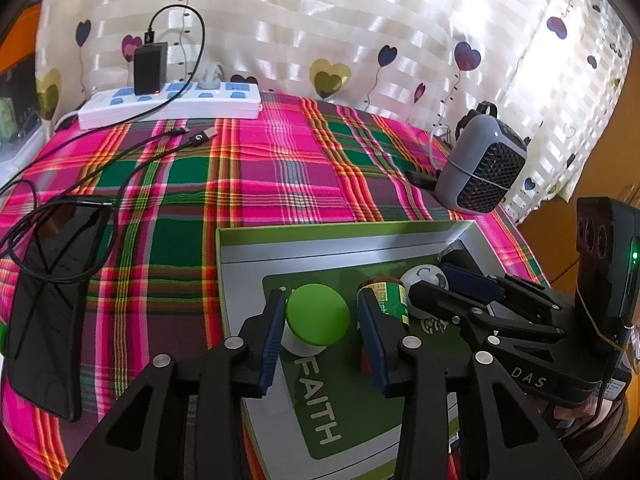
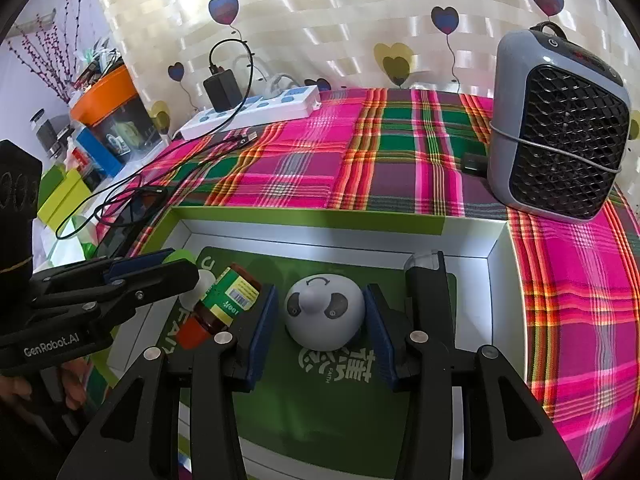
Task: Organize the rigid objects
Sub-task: 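Lower the green container and white fan into the tray beside the bottle, then move the left tool to the pink clip while the right tool approaches the small white cylinder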
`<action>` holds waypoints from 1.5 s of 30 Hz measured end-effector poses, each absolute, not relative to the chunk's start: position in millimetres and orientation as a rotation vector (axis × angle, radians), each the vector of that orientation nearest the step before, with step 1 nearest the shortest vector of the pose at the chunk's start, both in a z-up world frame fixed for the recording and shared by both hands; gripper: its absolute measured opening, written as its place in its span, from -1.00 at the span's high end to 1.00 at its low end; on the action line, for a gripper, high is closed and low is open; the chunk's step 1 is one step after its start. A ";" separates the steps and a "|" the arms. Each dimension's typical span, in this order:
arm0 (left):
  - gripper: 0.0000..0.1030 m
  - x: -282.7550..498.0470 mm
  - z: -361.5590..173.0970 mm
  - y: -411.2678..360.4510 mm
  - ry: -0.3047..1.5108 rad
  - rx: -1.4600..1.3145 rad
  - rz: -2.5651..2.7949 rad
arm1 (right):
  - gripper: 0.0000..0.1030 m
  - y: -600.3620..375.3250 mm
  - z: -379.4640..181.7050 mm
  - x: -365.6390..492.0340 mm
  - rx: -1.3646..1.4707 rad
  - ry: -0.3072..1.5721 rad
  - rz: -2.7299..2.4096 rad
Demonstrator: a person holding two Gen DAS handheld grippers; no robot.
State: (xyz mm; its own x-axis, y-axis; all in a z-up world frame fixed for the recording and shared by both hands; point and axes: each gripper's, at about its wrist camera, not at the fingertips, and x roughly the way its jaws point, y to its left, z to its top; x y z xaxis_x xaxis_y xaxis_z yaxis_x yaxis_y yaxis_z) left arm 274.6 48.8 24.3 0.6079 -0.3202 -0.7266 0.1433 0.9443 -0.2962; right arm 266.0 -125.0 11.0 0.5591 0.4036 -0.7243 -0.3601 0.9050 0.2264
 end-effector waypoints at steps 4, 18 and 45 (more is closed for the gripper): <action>0.23 271.9 24.5 52.5 0.877 -0.235 -0.268 | 0.11 -125.5 13.9 262.2 0.050 0.854 0.447; 0.23 251.8 30.0 56.1 0.848 -0.241 -0.261 | 0.10 -129.8 19.9 247.7 0.072 0.825 0.420; 0.23 167.9 45.5 79.6 0.793 -0.301 -0.249 | 0.10 -151.0 38.7 178.6 0.095 0.790 0.365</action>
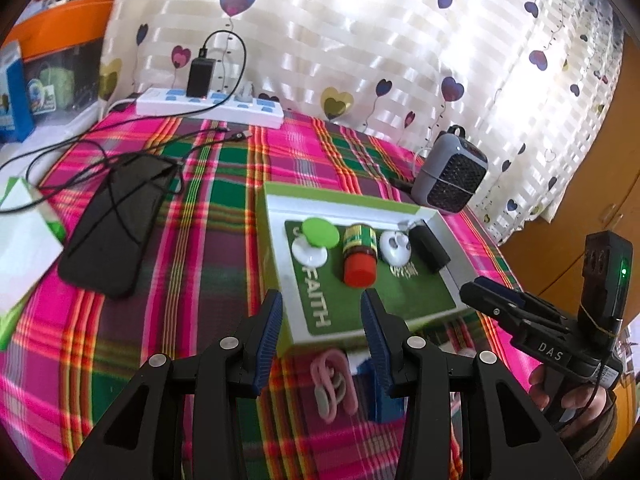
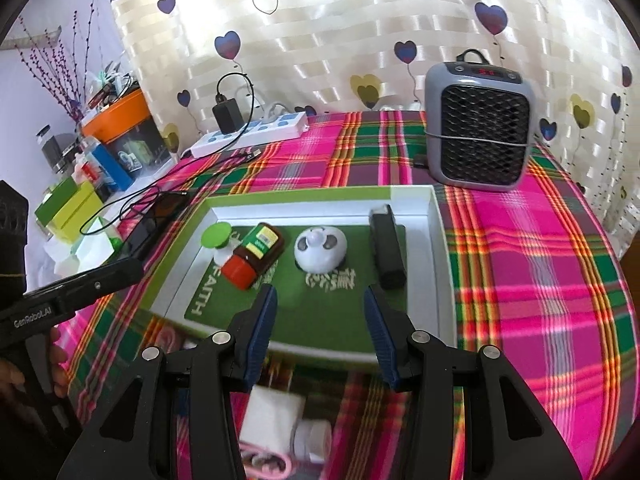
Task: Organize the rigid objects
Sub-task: 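Move the left tool to the pink clip while the right tool approaches the small white cylinder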
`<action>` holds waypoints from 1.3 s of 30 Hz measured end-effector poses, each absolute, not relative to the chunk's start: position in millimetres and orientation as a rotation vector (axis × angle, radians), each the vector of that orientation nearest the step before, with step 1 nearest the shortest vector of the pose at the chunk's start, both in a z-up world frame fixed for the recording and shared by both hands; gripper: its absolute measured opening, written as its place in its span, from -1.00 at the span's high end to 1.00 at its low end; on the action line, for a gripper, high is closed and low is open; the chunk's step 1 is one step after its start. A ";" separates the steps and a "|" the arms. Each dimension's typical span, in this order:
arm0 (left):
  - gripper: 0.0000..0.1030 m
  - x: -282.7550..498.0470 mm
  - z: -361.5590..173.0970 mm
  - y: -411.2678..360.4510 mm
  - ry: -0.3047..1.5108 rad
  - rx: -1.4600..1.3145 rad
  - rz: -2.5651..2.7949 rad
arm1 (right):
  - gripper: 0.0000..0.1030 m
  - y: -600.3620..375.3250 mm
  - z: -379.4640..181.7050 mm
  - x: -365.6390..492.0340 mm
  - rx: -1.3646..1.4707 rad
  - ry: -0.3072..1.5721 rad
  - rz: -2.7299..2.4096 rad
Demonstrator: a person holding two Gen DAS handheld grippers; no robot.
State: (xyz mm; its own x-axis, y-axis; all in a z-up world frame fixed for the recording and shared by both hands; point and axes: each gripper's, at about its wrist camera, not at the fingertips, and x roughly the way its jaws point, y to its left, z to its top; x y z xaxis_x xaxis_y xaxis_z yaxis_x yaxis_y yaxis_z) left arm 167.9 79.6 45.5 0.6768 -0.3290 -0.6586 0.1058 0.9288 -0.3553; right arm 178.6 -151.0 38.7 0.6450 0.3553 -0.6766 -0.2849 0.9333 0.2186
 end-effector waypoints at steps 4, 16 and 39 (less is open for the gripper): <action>0.23 158.1 40.6 83.0 0.798 -0.319 -0.254 | 0.10 -153.5 37.0 163.2 0.088 0.794 0.354; 0.23 146.3 21.3 81.1 0.840 -0.332 -0.320 | 0.10 -151.9 16.1 129.0 0.083 0.857 0.306; 0.23 150.3 4.6 72.8 0.896 -0.328 -0.384 | 0.10 -156.2 1.7 129.1 0.042 0.909 0.213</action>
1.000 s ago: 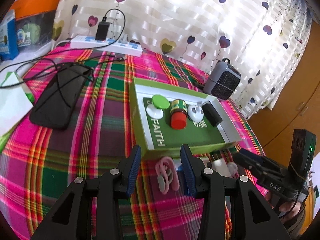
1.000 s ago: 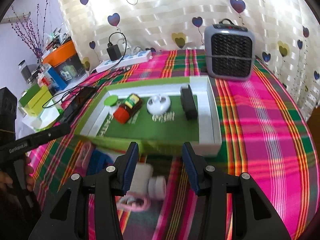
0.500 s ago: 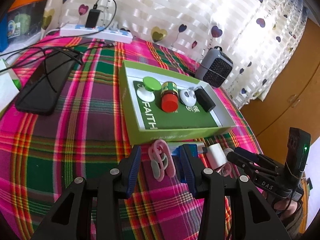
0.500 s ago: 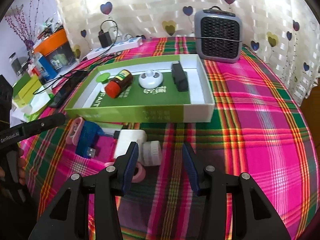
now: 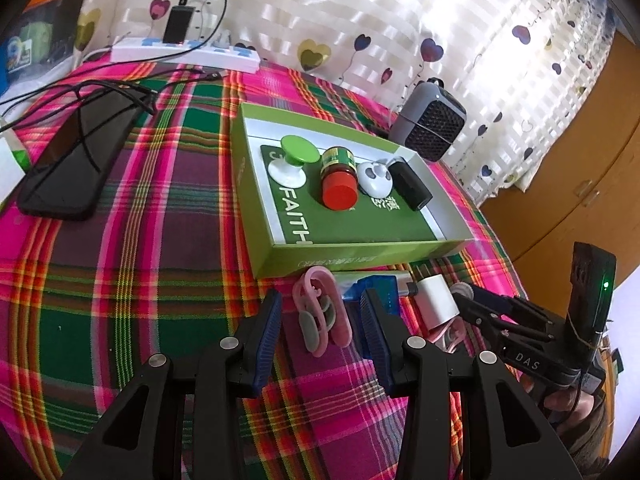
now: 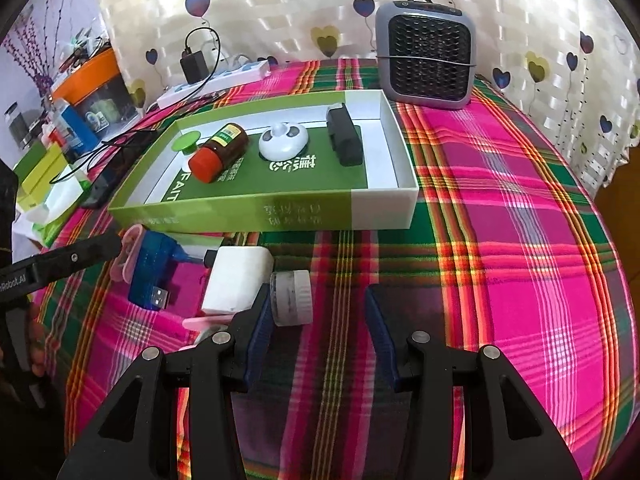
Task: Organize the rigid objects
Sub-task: 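Move the left tool to the pink clip while the right tool approaches the small white cylinder, then close the left gripper on the pink clip while the right gripper grasps the white cylinder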
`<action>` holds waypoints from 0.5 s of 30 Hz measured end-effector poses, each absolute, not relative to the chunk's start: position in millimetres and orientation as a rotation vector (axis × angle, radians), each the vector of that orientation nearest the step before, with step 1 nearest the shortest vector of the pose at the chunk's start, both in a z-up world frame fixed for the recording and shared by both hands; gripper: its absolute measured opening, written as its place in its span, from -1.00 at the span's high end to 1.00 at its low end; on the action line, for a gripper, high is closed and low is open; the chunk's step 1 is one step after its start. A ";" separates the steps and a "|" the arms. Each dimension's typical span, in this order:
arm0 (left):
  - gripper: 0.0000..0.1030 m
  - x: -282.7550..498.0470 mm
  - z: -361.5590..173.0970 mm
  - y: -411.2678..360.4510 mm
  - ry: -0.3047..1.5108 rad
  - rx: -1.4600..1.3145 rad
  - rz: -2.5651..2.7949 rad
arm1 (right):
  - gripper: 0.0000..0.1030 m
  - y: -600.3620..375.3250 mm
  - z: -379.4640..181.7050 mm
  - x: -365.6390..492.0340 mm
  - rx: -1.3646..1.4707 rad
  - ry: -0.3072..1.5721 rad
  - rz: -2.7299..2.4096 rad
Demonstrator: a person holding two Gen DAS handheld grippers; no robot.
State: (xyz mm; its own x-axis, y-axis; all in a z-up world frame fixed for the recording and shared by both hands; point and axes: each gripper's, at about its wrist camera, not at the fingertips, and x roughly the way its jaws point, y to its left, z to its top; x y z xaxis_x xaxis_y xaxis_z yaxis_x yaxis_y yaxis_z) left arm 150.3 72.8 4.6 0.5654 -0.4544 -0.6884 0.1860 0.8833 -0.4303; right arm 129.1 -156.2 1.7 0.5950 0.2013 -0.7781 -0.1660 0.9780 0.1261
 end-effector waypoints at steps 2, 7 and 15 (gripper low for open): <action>0.23 150.8 4.8 71.7 0.898 -0.323 -0.381 | 0.10 -155.2 1.7 129.8 0.028 0.908 0.215; 0.23 149.1 5.7 68.8 0.903 -0.289 -0.357 | 0.10 -149.8 1.4 133.2 -0.030 0.906 0.213; 0.23 150.5 4.2 59.4 0.927 -0.238 -0.327 | 0.37 -154.3 0.9 137.1 -0.039 0.891 0.215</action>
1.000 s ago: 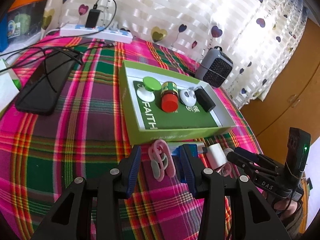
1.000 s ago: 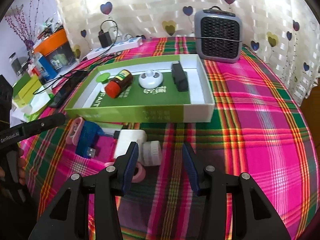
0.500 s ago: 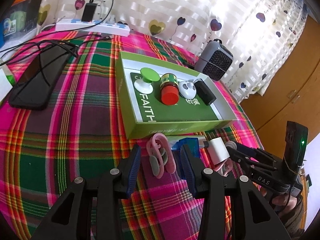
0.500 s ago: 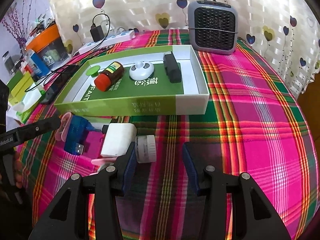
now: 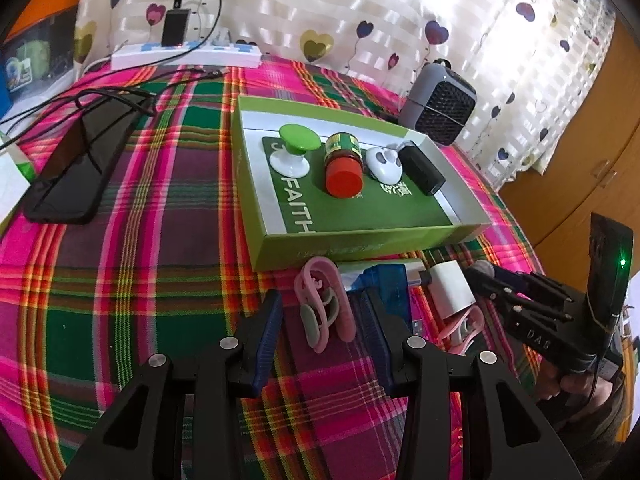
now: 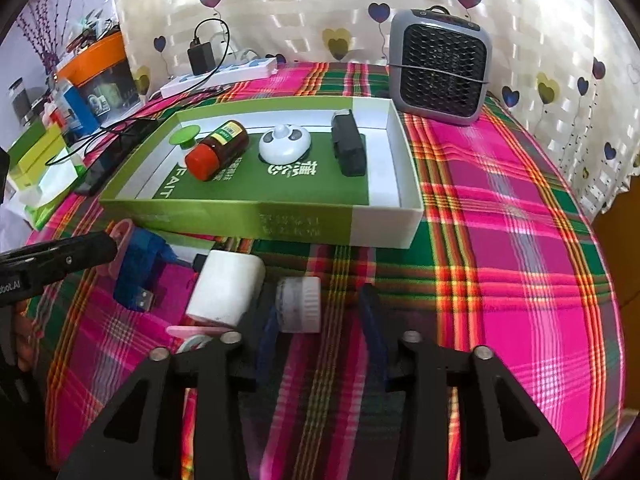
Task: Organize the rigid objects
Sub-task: 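Close the left gripper on the pink clip while the right gripper grasps the white cylinder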
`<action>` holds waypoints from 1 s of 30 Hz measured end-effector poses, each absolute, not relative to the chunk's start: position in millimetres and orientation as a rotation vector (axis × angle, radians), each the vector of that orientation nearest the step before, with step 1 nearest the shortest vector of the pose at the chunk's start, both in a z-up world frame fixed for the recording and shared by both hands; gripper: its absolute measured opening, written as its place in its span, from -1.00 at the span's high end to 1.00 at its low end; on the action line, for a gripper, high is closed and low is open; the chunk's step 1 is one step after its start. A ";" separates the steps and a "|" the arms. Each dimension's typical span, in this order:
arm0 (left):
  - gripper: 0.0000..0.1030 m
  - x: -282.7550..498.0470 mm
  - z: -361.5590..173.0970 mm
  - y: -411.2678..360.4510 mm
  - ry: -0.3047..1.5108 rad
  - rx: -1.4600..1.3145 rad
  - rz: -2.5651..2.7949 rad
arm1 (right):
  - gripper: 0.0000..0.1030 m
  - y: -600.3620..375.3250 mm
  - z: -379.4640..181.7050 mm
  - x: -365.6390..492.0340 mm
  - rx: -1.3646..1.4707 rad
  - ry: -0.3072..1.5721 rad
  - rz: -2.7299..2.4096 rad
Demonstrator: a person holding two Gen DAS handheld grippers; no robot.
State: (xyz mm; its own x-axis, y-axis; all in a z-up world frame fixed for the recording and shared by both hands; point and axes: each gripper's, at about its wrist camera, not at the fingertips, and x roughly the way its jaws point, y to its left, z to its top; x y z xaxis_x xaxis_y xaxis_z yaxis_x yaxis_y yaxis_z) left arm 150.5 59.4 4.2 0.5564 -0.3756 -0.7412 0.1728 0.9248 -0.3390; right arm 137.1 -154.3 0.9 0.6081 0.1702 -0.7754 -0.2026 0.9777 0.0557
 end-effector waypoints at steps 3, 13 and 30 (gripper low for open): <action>0.23 151.7 3.8 55.3 0.932 -0.224 -0.318 | 0.55 -158.6 1.2 138.5 -0.023 0.889 0.217; 0.23 153.2 6.2 44.8 0.933 -0.127 -0.230 | 0.61 -168.7 1.2 138.7 0.022 0.886 0.231; 0.20 153.6 5.2 45.4 0.921 -0.057 -0.119 | 0.61 -171.4 1.1 139.4 0.056 0.886 0.273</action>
